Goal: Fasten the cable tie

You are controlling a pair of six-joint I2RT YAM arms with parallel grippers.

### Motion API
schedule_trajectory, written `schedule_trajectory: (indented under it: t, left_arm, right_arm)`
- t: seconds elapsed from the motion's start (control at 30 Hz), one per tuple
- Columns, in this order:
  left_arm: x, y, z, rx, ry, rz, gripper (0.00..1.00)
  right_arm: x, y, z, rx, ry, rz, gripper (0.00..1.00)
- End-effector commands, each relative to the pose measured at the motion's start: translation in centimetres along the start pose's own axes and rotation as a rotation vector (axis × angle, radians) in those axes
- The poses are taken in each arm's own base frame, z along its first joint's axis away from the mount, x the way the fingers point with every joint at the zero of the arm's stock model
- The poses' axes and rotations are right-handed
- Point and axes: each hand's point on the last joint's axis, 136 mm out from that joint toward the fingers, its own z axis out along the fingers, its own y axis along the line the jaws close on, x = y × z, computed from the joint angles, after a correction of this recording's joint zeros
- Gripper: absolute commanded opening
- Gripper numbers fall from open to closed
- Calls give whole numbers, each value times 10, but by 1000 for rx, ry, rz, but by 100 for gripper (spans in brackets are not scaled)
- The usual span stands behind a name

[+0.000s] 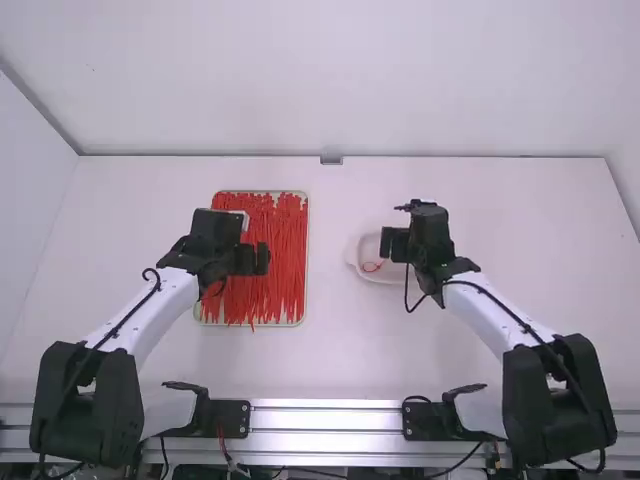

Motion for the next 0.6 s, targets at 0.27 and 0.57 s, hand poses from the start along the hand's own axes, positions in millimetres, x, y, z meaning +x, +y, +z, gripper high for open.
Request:
schedule_trajectory:
  t: [0.27, 0.57]
  left_arm:
    - [-20, -8, -31, 8, -87, 52, 99]
    - [-29, -19, -73, 30, -103, -17, 99]
  right_arm:
    - [-48, 0, -59, -1, -173, 8, 97]
    - [-49, -3, -111, -21, -215, 54, 98]
